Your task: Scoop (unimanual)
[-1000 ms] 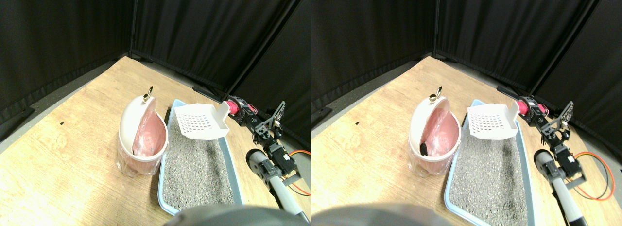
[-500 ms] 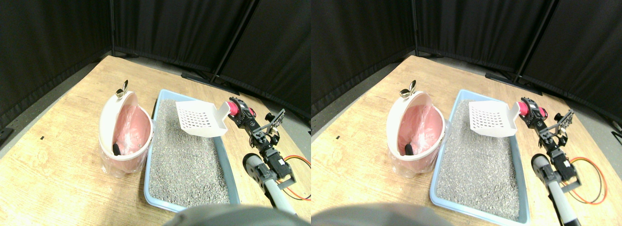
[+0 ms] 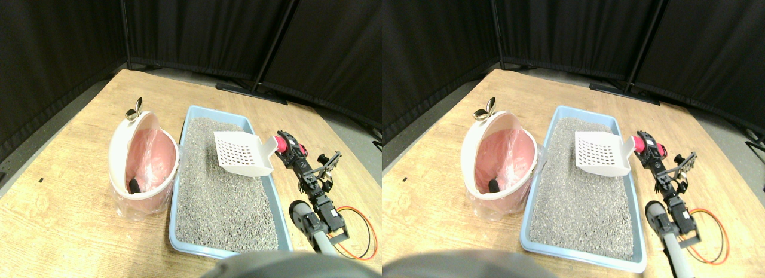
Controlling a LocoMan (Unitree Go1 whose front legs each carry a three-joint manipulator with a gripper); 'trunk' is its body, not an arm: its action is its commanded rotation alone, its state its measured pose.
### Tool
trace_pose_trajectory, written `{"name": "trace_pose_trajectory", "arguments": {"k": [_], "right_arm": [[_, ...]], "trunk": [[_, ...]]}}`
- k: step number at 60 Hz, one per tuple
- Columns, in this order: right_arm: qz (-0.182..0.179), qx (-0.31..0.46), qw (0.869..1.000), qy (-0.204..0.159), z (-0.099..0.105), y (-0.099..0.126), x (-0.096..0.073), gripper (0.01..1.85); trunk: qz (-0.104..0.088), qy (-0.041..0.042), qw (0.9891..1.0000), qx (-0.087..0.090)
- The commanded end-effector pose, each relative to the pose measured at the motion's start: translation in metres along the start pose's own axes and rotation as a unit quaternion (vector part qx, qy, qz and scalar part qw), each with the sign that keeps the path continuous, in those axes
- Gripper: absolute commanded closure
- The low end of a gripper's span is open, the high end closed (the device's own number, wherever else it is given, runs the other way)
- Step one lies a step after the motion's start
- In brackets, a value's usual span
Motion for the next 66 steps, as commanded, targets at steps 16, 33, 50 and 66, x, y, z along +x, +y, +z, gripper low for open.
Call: {"name": "trace_pose_trajectory", "arguments": {"k": [16,33,50,66], "right_arm": [[-0.006,0.038,0.999,-0.029,-0.014,-0.006,-0.014,1.81],[-0.032,0.062,0.997,-0.025,-0.033,-0.017,-0.027,1.81],[-0.057,0.066,0.996,0.022,-0.047,-0.021,-0.040,1.81],[-0.102,0.032,0.990,0.097,-0.038,-0.016,-0.049,0.86]], "trunk": [[-0.012,-0.0019,0.9999,-0.003],[-0.020,0.0000,0.9998,0.006],[-0.021,0.0004,0.9997,0.007],[-0.029,0.0016,0.9995,0.011]]}}
